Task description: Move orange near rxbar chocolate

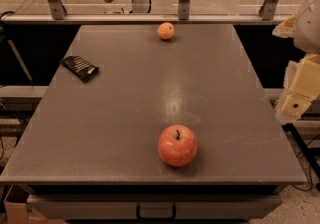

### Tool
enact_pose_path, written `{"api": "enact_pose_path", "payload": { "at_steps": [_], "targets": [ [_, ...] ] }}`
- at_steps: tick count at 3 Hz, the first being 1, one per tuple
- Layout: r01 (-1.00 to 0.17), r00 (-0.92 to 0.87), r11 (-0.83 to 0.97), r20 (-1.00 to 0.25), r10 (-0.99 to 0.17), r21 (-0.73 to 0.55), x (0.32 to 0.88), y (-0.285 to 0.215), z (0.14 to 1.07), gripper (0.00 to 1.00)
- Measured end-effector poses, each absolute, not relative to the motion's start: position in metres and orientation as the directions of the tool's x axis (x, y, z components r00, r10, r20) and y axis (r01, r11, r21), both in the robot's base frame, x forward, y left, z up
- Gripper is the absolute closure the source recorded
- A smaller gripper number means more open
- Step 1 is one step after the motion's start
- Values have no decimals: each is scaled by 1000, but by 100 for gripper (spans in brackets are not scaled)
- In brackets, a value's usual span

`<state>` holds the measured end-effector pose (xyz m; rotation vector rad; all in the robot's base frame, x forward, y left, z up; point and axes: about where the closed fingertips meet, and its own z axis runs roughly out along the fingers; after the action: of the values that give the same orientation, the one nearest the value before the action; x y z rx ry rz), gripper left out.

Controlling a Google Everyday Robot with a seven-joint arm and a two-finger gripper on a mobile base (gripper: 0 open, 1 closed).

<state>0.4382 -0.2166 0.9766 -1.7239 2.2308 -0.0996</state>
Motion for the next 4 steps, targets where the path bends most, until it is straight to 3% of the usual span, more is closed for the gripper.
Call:
{"api": "enact_pose_path", "payload": {
  "at_steps": [2,4],
  "targets": [
    [-928,-216,271,-224,-950,-255,446,-218,973,0],
    [-928,-167,279,-392,-905,-249,549,-207,910,0]
  ]
}}
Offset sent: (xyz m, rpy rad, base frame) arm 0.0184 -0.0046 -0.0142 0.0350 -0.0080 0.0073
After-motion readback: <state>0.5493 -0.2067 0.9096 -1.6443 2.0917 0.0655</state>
